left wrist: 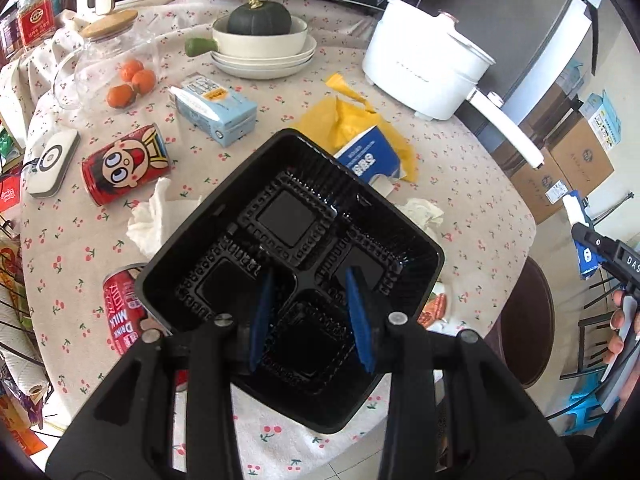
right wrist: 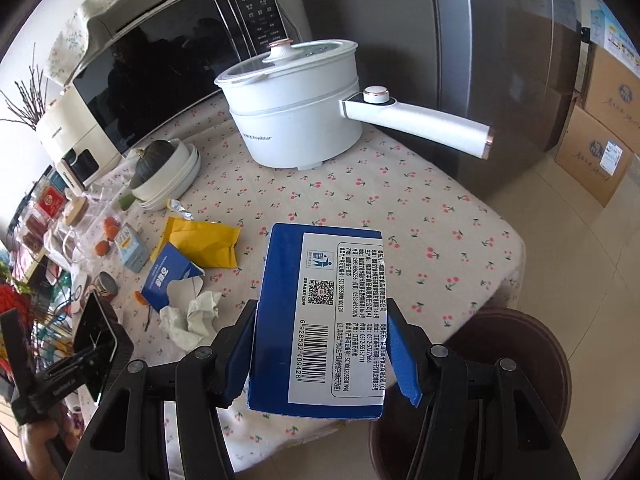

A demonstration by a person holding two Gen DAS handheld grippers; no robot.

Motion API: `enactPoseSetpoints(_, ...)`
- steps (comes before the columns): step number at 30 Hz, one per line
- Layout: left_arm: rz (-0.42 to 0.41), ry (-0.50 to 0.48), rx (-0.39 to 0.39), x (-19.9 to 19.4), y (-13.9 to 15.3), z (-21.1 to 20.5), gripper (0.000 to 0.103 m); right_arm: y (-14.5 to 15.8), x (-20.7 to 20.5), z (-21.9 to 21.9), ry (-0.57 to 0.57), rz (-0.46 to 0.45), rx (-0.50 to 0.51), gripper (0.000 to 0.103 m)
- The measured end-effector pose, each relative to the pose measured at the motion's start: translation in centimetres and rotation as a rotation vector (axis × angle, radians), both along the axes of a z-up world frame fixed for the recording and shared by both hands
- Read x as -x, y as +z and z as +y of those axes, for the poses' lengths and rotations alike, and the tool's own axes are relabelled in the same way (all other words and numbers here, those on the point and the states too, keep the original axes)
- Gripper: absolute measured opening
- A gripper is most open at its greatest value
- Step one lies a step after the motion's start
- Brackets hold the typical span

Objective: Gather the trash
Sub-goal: 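Carry both items over the brown bin and open both grippers to drop them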

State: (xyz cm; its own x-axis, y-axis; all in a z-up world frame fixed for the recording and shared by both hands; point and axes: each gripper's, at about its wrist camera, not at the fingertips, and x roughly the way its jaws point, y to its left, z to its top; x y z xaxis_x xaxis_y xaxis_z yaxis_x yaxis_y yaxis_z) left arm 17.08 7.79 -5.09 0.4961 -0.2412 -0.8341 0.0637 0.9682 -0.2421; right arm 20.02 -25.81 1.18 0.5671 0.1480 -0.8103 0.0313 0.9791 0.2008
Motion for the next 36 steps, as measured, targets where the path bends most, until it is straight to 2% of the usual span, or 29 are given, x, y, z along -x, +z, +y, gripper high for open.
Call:
enactPoseSetpoints(6,-0.042,-0.108,0.020,2.1,1.3,-4.3,0.039,-0.7,5.2,-3.5,-0.025,0.022,-0.028,0.060)
enactPoseSetpoints(14,-0.038,-0.263,0.049,3.8,1.3,-12.1,0.039,-2.7,10.5,-9.6,-0.117,0.044,-0.030,0.060)
enactPoseSetpoints(28,0.010,-0.492,0.046,4.6,-1.8,-27.0,0.039,-8.0,14.0,-18.0,-0.196,0.138,0.014,0.061)
enactPoseSetpoints(36,0.038,-0.608,0.054,5.2,-4.0,-33.3,0.039,-9.1,14.9,-20.4,-0.210,0.165,0.005,0.061)
